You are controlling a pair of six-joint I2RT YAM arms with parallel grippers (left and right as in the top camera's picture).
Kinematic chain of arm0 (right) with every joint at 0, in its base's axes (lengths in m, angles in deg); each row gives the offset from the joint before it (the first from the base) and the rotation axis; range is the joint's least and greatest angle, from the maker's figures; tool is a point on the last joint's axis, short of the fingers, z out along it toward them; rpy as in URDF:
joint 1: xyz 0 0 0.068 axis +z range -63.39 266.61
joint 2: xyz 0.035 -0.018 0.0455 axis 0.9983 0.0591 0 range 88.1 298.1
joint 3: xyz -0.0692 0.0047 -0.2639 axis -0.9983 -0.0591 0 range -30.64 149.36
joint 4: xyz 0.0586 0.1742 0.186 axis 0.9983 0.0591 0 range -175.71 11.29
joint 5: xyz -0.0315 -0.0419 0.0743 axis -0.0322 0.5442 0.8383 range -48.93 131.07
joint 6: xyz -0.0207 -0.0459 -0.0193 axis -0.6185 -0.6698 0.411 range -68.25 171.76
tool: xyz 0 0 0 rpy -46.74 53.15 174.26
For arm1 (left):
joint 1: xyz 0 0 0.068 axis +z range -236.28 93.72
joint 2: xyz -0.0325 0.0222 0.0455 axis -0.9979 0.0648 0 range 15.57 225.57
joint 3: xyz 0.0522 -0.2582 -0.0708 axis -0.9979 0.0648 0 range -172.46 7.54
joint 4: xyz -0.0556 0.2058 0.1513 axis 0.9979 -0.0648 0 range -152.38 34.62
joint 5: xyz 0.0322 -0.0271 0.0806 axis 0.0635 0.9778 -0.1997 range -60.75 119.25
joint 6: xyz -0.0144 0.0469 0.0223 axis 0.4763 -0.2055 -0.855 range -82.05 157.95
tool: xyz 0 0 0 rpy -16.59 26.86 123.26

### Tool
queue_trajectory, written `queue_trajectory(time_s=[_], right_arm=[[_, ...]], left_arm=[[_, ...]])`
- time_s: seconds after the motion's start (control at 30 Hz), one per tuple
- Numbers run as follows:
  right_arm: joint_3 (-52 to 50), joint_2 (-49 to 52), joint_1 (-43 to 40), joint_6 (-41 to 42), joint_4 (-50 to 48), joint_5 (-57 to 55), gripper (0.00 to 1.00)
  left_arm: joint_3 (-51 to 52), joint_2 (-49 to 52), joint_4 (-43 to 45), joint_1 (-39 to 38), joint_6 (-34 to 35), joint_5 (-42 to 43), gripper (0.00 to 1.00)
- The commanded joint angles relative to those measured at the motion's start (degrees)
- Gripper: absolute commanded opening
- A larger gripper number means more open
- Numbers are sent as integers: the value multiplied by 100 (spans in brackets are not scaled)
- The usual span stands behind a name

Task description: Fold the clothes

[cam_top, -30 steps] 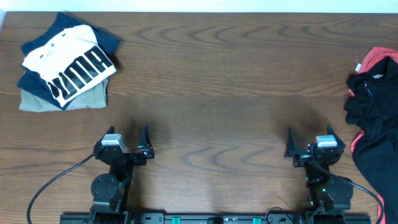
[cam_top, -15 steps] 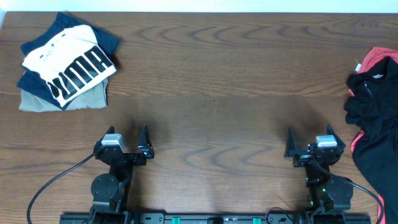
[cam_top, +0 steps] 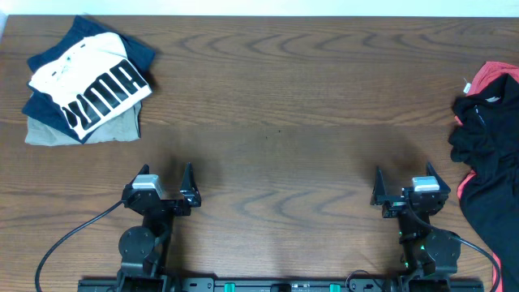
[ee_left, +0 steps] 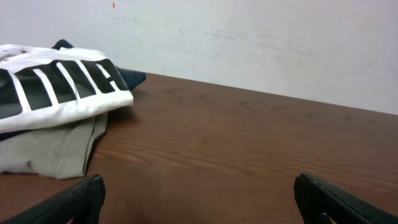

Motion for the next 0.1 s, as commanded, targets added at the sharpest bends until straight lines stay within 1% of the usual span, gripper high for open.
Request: queue_trajectory(time_s=[0.0,0.07], right_arm=[[-7,-37,-42,-79,20,42,99],[-7,-37,-42,-79,22,42,99]], left_arm=[[61,-37,-275,9,-98,-57,98],[61,-37,-275,9,-98,-57,98]])
